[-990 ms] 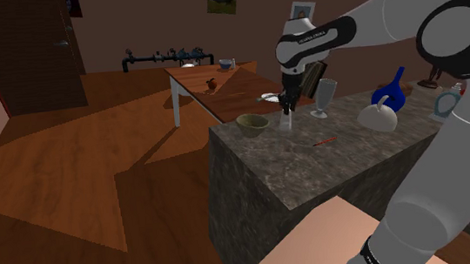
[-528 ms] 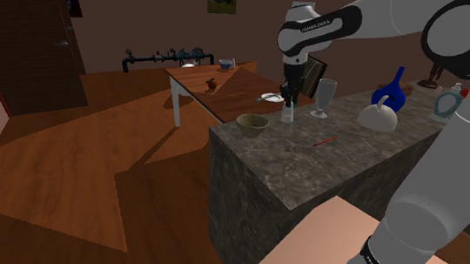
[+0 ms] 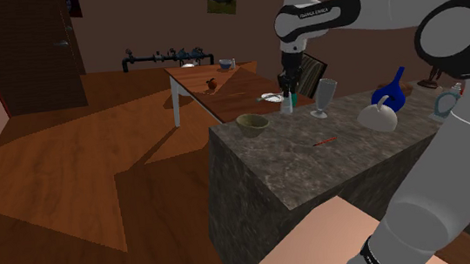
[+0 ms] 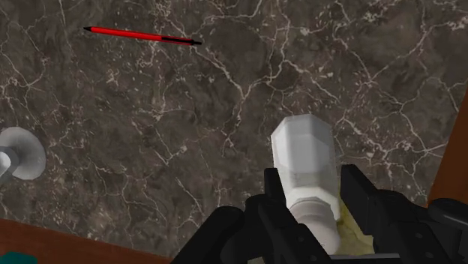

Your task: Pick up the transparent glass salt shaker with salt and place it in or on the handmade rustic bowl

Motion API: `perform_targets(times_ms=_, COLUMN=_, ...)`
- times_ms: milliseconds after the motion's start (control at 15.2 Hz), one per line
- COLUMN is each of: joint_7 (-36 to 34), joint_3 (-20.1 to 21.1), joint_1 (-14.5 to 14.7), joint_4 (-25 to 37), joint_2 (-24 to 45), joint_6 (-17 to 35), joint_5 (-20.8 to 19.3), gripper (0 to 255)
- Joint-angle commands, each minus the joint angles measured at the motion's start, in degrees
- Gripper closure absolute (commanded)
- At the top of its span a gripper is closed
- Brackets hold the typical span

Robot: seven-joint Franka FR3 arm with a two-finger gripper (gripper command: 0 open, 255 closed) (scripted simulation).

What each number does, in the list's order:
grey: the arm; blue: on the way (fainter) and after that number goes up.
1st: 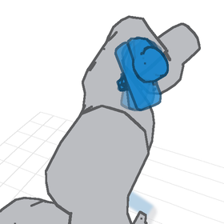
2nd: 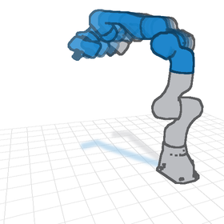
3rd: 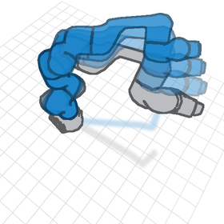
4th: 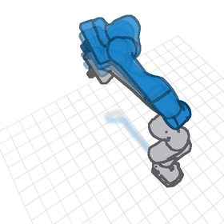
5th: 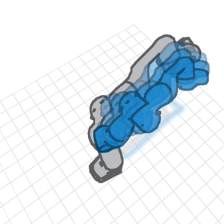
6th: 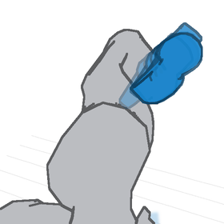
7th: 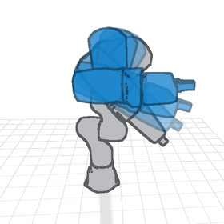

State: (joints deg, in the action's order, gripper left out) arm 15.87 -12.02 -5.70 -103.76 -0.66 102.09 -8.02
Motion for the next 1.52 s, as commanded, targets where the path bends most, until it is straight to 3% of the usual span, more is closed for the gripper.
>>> perform_targets(times_ms=0, joint_7=-0.65, joint_3=0.53, joint_1=0.53, joint_4=5.12, joint_2=3.51, joint_6=-1.81, joint_5=0.79, gripper=255)
perform_targets(times_ms=330, joint_7=-2.36, joint_3=1.77, joint_1=1.66, joint_4=21.34, joint_2=14.17, joint_6=-7.81, joint_5=2.76, gripper=255)
perform_targets(times_ms=594, joint_7=-3.44, joint_3=2.56, joint_1=2.01, joint_4=39.09, joint_2=25.08, joint_6=-14.94, joint_5=4.33, gripper=255)
perform_targets(times_ms=1452, joint_7=-4.69, joint_3=2.67, joint_1=2.51, joint_4=25.57, joint_2=22.81, joint_6=-3.75, joint_5=3.92, gripper=255)
